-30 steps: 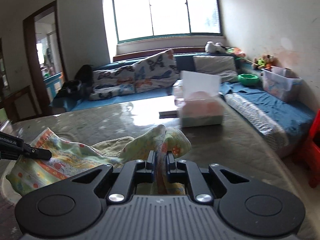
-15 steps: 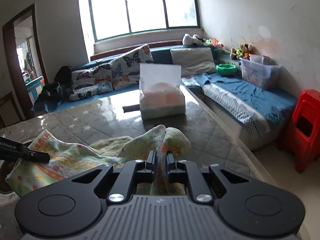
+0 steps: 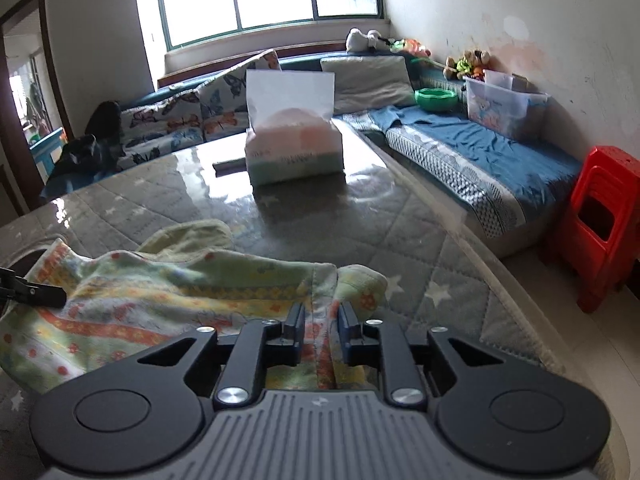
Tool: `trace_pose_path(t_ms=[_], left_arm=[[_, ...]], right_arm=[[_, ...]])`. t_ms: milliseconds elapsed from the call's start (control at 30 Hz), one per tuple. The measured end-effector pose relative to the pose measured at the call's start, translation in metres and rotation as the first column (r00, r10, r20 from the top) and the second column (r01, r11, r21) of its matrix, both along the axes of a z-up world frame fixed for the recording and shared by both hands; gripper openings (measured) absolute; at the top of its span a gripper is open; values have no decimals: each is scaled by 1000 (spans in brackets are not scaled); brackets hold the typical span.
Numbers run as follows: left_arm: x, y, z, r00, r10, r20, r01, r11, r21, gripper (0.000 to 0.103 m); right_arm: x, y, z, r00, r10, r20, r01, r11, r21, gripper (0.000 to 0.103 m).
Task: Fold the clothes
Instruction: 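Lift the bundle edge with both grippers and fold it over itself, then open both grippers and withdraw them from the folded bundle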
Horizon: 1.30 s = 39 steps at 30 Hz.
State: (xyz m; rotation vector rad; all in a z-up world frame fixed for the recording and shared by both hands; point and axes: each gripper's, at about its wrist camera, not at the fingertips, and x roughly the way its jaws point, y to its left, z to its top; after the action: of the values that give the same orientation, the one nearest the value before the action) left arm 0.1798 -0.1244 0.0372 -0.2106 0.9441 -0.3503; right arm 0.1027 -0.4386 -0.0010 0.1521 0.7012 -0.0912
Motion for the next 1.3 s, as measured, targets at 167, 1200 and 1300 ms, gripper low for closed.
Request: trace_pose_path(t_ms=[167,1200,1300], left_arm=[[1,3,-1,1000,3,-1,-3,1000,26,26],[45,-49,-10,993,-111,35,109,993,44,45],[46,-50,-12,992,-111,53,108,993,50,46]], right_arm=[[2,-1,1,1000,-12,1,12,1000,-12,32],[69,54,-19,994,112,-16,-112,994,-15,68],[71,58,-19,992,122,-20,-123,992,-28,74]])
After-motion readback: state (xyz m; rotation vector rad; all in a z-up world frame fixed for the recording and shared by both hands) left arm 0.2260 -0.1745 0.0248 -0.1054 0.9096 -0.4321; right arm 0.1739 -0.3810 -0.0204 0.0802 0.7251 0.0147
